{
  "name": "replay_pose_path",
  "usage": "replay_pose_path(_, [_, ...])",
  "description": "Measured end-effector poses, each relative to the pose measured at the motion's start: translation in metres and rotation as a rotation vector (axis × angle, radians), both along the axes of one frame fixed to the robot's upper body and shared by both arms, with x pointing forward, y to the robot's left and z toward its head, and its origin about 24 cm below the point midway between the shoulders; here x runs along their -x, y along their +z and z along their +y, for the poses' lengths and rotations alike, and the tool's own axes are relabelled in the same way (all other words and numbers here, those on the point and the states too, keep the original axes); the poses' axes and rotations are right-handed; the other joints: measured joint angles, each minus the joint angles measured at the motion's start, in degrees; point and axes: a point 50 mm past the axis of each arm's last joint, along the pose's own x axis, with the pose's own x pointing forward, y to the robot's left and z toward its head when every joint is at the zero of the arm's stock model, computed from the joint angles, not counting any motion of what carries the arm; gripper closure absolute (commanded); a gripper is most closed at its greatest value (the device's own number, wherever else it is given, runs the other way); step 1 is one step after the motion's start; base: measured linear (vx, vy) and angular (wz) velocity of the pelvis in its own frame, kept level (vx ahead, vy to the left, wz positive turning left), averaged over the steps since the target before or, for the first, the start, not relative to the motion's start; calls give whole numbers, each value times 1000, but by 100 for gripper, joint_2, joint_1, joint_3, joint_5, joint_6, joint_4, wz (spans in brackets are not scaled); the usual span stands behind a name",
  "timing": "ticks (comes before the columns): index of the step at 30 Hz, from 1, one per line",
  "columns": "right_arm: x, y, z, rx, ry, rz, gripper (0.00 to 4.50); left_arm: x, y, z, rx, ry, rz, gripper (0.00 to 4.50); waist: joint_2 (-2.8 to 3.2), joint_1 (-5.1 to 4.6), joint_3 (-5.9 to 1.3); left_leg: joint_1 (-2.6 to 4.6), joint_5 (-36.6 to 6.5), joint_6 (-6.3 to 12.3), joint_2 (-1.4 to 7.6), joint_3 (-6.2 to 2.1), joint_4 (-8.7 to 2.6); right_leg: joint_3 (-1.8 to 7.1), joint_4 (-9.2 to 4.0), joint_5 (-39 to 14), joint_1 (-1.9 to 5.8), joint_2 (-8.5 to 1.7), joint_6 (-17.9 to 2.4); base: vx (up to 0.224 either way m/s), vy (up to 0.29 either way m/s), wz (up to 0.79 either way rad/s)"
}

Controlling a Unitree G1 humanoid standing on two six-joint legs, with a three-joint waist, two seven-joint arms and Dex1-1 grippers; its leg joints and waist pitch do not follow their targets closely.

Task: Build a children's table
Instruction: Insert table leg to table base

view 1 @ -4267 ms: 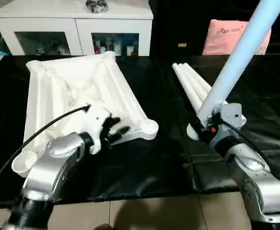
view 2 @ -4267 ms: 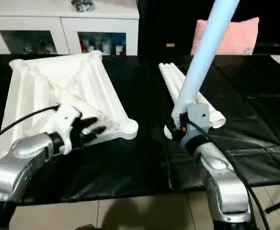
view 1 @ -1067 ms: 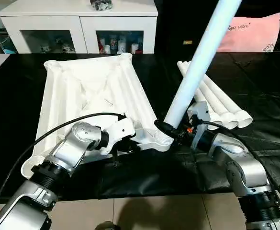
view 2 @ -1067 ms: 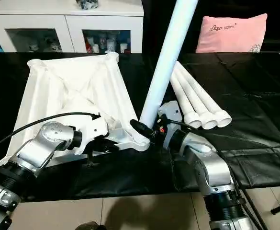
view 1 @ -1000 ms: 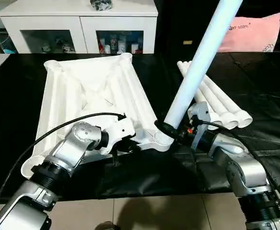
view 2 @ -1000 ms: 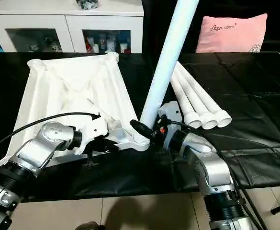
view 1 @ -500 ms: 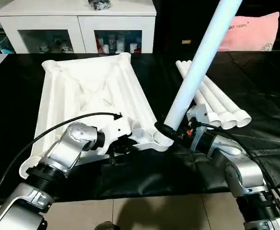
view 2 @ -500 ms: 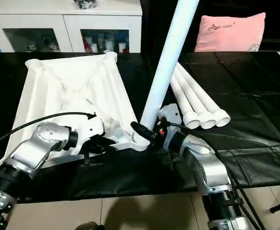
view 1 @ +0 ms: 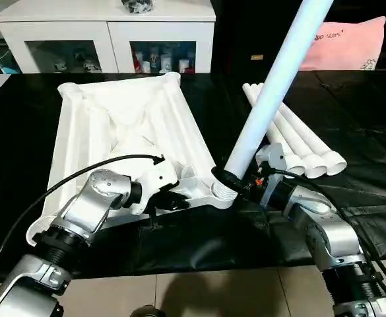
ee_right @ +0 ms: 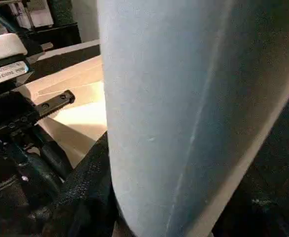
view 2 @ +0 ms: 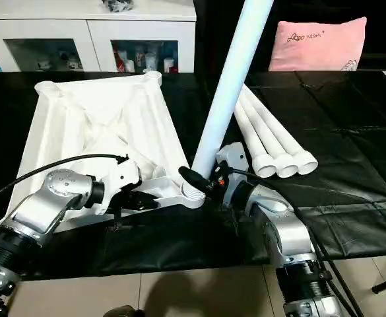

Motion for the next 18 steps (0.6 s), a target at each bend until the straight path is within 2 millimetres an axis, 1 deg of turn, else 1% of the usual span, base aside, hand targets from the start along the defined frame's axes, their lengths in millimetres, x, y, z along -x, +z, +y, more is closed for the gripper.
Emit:
replay_pose_path(6, [-4,1,2,8,13,4,257,1,0,2,0,-11,-6,450,-1,-3,0,-3,0,0,1,2,-2,1,0,0,-5,0,0,0,0,0])
replay_pose_path(10, [-7,-2,6,27,51,10,257,2,1,3,-1,-29,-11,450,-2,9,1,-16,1,1,1,3,-3,1,0,0,-18,0,0,0,0,0])
replay_pose_path(14, [-8,0,7,64,90,2,257,2,1,3,-2,-29,-11,450,-6,9,0,-17,1,1,1,5,-3,1,1,0,-18,0,0,0,0,0])
replay_pose_path(18, [-9,0,7,60,95,6,257,2,1,3,-3,-28,-11,450,-10,8,0,-16,1,2,2,5,-2,1,1,0,-18,0,0,0,0,0])
